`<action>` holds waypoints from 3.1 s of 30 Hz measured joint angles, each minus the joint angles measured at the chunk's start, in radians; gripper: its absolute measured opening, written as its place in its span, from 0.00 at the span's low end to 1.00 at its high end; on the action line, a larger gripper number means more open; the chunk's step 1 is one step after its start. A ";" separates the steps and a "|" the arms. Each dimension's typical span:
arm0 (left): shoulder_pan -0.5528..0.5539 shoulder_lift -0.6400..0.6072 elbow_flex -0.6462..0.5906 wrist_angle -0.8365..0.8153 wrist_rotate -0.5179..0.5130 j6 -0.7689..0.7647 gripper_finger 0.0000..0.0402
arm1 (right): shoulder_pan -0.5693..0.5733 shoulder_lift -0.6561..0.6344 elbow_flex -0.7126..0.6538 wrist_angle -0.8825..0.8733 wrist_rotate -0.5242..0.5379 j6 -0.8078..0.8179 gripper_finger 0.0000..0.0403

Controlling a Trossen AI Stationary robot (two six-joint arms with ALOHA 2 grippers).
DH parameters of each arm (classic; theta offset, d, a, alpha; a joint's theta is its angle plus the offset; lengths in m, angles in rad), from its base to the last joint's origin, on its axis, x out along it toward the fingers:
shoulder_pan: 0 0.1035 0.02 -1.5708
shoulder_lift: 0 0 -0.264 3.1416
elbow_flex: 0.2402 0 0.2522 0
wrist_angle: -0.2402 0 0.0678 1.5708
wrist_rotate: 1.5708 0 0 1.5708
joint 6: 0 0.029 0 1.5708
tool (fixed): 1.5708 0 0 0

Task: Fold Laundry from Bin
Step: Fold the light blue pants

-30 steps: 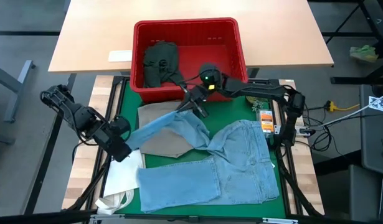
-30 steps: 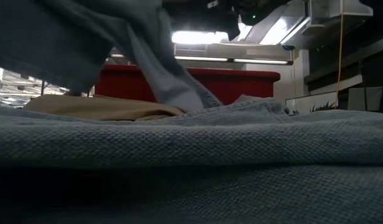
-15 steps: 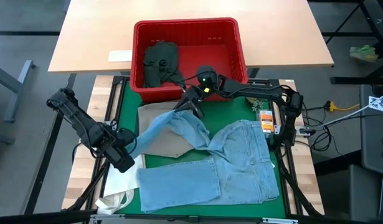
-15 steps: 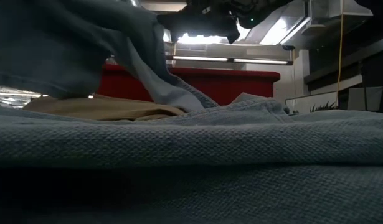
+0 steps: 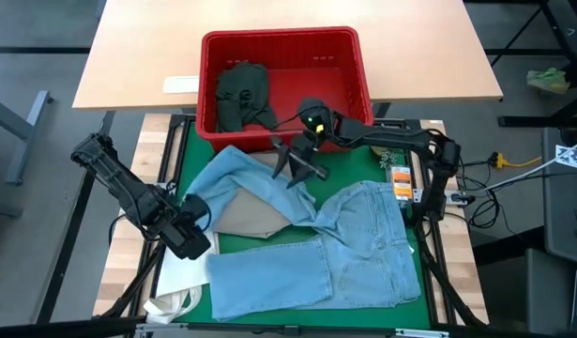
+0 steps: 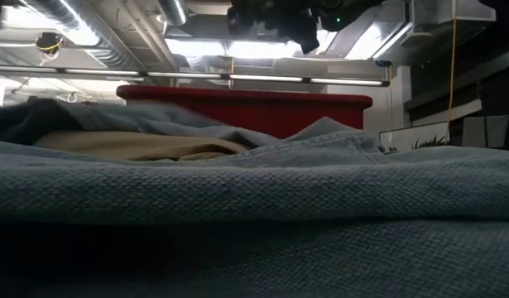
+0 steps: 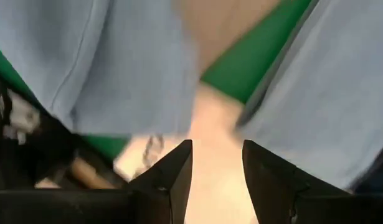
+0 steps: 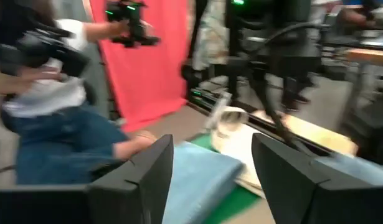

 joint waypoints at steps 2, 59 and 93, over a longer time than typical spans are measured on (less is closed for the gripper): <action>0.000 0.000 0.000 0.029 -0.089 0.032 0.34 | 0.018 -0.008 0.000 -0.011 -0.016 0.006 0.55; 0.145 0.000 -0.435 0.206 -0.514 0.159 0.33 | 0.326 -0.205 0.000 -0.748 0.824 -0.322 0.51; 0.228 0.000 -0.168 0.278 -0.414 0.431 0.00 | 0.326 -0.204 0.000 -0.812 0.824 -0.323 0.51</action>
